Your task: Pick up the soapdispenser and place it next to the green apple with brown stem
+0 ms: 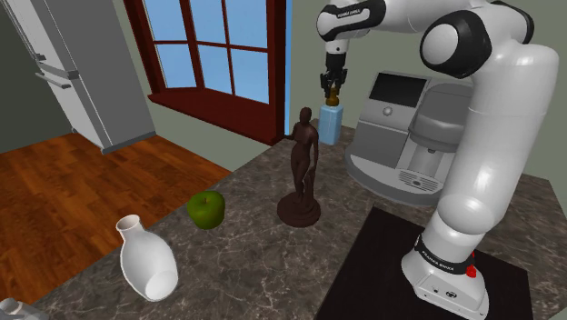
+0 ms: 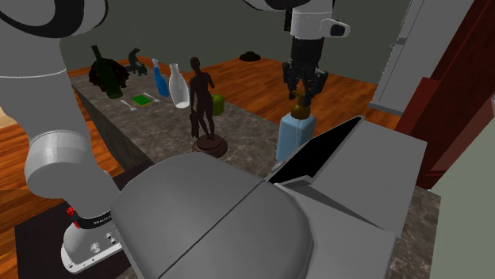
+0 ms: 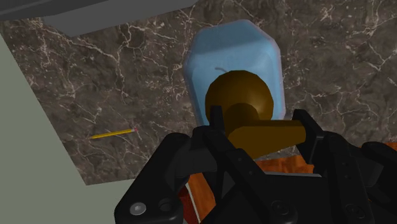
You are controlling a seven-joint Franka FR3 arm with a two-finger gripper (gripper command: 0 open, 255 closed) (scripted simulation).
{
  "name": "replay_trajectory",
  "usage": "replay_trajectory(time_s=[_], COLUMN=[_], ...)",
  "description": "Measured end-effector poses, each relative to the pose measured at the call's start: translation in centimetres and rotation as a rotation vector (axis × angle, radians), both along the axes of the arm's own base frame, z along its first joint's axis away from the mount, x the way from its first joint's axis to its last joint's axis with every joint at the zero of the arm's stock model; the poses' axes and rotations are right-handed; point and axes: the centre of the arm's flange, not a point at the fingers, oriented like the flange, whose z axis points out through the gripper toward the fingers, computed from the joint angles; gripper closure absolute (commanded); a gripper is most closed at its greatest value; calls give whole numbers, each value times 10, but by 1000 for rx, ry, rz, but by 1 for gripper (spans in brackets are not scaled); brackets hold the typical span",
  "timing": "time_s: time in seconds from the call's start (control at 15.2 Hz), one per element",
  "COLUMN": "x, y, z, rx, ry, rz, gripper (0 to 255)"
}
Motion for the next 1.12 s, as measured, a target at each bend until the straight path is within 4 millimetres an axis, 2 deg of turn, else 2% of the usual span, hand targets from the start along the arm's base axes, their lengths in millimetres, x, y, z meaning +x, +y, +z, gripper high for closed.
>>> replay_trajectory(time_s=[0.86, 0.99, 1.12], x=[-1, -2, -5], y=[1, 17, 42], z=[67, 68, 70], rx=[0, 0, 0], ry=[0, 0, 0], rz=[0, 0, 1], gripper=[255, 255, 255])
